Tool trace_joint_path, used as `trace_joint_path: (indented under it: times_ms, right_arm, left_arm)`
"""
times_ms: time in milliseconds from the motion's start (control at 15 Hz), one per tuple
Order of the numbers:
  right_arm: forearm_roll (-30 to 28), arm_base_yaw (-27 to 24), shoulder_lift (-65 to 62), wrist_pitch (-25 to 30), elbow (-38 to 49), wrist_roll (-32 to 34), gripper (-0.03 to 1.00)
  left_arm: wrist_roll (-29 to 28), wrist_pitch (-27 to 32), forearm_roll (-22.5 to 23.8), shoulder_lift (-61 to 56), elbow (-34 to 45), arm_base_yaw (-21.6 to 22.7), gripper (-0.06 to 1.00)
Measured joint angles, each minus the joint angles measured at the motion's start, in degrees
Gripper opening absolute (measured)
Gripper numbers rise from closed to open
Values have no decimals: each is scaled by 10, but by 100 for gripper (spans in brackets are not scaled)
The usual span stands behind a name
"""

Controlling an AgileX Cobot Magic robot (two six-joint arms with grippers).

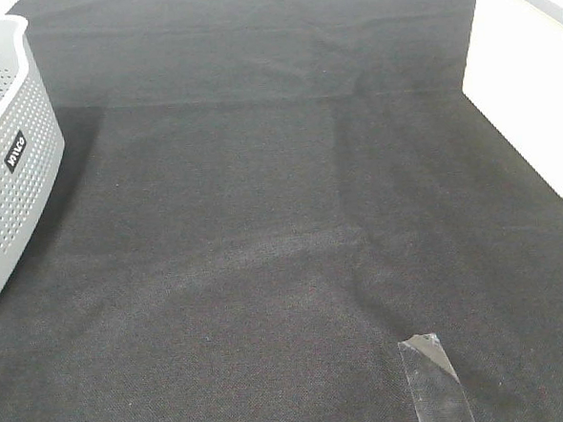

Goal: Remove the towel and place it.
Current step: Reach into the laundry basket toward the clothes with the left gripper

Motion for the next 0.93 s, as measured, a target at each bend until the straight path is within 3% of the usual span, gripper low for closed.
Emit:
trace_joint_path:
  times_ms: [933]
  right_arm:
    - [0, 0, 0, 0, 0, 0, 58]
  left_arm:
    - [4, 0, -2, 0, 0, 0, 99]
